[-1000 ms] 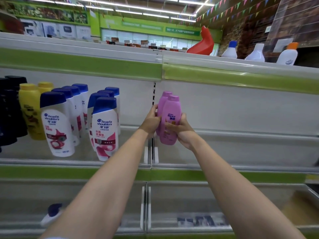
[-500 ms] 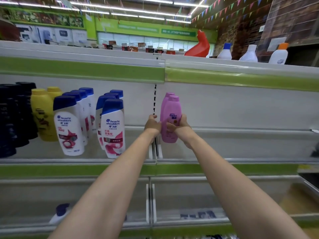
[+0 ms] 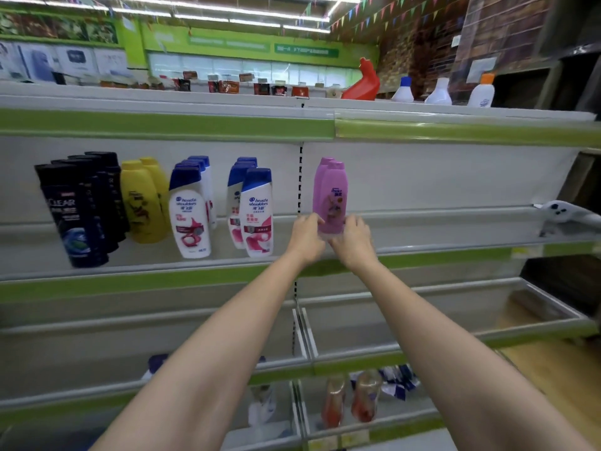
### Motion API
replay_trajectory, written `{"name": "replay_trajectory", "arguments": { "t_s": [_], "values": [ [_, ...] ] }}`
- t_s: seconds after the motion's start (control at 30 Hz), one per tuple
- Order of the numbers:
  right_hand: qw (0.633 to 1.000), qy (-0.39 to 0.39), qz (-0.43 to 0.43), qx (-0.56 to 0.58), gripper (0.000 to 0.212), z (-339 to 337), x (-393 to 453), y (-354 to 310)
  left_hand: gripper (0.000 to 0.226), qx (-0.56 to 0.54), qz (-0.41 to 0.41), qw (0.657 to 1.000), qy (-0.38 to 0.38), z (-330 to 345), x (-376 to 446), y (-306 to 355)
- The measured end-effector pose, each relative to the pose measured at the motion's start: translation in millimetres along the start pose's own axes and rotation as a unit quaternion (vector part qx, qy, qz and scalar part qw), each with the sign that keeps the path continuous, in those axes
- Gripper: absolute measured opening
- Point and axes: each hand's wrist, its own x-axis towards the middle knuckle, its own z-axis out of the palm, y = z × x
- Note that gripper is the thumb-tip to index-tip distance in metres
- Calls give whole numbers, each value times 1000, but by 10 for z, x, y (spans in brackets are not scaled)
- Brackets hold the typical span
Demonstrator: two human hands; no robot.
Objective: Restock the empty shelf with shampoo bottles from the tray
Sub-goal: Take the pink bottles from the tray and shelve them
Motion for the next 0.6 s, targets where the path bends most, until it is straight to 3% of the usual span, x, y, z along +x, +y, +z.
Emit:
{"name": "replay_trajectory", "arguments": {
  "t_s": [0.13,0.3,0.6],
  "values": [
    [999,-26,-3,-27,41,114,-490,-126,37,27,11,999,-35,-118,-448,-198],
    [989,-120,7,-84,48,432,-1215,-188,38,66,-41,993,-87,-165,-1027,-678],
    [948,-282,-1,-150,52,1137,-2074,-109,44,203,-138,942,-231,-10,-1885,-1586]
  ]
}}
